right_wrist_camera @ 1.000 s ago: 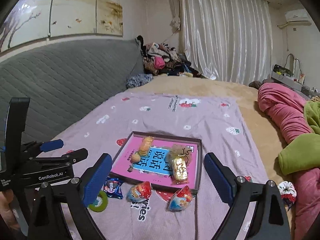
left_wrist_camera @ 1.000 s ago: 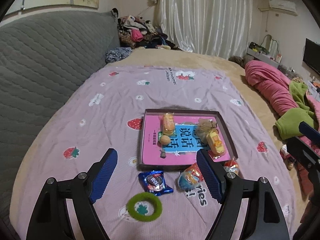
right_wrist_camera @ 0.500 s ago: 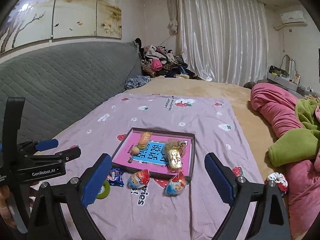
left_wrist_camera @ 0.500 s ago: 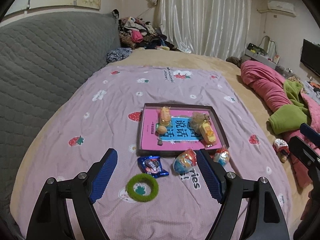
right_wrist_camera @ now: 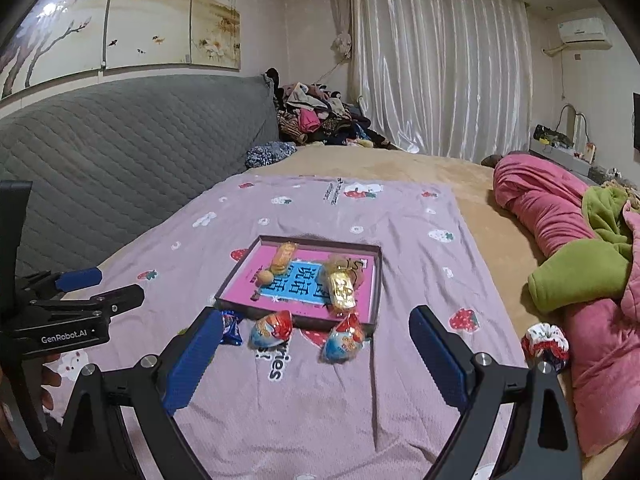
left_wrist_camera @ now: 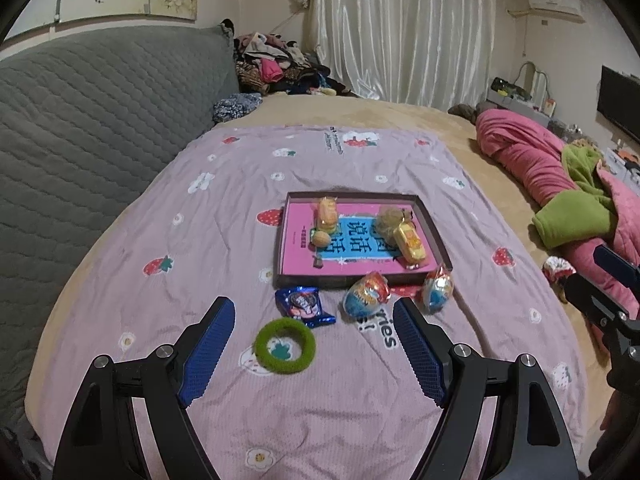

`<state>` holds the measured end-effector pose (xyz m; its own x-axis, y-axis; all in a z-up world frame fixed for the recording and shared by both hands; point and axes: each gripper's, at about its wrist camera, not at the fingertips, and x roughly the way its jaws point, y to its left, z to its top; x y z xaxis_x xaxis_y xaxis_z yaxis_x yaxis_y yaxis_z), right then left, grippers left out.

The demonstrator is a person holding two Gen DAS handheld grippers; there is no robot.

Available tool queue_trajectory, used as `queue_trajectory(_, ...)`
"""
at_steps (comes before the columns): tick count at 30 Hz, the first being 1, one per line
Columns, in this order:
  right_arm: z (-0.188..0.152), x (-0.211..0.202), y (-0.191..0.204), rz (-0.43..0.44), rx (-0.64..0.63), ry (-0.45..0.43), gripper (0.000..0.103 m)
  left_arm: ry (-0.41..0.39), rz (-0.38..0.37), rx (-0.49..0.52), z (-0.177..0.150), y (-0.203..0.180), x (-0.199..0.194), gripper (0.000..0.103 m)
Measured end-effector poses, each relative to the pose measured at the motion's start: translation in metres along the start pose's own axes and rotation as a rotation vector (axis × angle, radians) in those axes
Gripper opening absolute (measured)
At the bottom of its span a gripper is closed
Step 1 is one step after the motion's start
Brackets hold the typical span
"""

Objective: Organize objects
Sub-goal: 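Withdraw both tools back from the tray toward the remaining snacks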

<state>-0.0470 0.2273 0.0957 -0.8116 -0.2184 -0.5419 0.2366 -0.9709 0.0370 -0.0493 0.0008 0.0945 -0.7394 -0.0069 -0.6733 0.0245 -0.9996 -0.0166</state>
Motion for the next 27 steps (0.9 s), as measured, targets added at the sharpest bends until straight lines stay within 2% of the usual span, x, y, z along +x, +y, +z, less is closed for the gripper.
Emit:
queue_trajectory(11, -0.019, 0.002, -0.003, -0.009, -0.009, 0.033, 0.095, 0.054, 0.016, 0.016, -0.027, -0.005, 0.010, 0.083)
queue_trajectory(27, -0.043, 0.016, -0.006, -0.020, 0.006, 0.074, 0.095, 0.094, 0.010, 0.033, -0.051, -0.008, 0.022, 0.082)
